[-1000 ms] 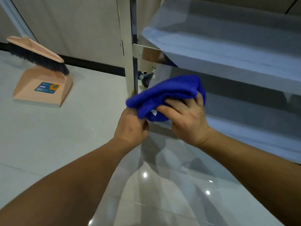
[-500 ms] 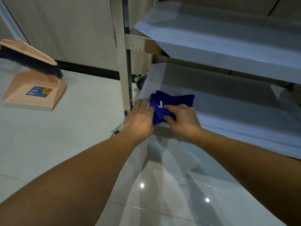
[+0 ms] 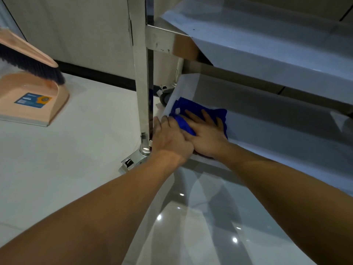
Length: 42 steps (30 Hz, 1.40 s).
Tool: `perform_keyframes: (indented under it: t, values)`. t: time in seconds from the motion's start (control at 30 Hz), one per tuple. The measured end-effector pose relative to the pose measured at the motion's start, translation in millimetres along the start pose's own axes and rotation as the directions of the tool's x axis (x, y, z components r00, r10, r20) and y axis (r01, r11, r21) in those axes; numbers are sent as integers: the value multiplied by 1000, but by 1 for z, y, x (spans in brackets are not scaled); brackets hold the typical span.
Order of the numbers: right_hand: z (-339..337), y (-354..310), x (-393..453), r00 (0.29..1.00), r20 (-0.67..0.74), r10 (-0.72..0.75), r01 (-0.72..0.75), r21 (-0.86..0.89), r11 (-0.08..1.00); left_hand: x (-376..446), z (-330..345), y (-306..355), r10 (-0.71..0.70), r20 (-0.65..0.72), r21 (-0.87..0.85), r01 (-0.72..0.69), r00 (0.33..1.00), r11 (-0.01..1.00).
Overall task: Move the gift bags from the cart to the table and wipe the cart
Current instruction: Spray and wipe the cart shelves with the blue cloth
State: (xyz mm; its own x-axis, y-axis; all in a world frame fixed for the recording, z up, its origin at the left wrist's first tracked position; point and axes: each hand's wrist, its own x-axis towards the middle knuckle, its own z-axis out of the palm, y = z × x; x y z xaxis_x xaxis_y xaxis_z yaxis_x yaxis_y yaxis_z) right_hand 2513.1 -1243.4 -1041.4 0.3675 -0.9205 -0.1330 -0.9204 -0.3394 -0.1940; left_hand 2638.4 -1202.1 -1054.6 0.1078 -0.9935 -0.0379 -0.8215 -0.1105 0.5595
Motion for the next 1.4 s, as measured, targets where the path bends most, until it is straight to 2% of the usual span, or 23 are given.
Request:
perform_keyframes:
  t: [0.13, 0.4, 0.73, 0.83, 0.93, 1.07, 1.23, 1.4]
  values:
    - [-1, 8, 32, 1000, 4, 1, -1, -64, 998, 18, 12, -4, 58, -102, 76, -51, 993, 996]
    - [-8, 38, 91, 987, -140, -73, 71, -22, 997, 23, 22, 5, 99, -211, 265, -41, 973, 963]
    - [-19, 66, 166, 984, -169, -60, 65, 26, 998, 23, 26, 19, 42, -160, 313, 10, 986, 950]
    - [-26, 69, 184, 985, -174, -12, 17, 26, 1000, 23, 28, 19, 49, -193, 305, 12, 980, 952]
    - [-30, 67, 200, 981, -168, 99, -89, 65, 994, 24, 32, 18, 65, -221, 298, 4, 973, 955]
    - [-31, 67, 214, 971, -142, 194, -178, 117, 977, 25, 33, 17, 91, -216, 288, -26, 972, 957]
    - [-37, 63, 226, 923, -112, 368, -337, 226, 914, 24, 33, 19, 83, -209, 259, -27, 974, 965]
    - [-27, 65, 219, 933, -173, 317, -282, 197, 939, 26, 32, 18, 83, -182, 217, -42, 980, 975]
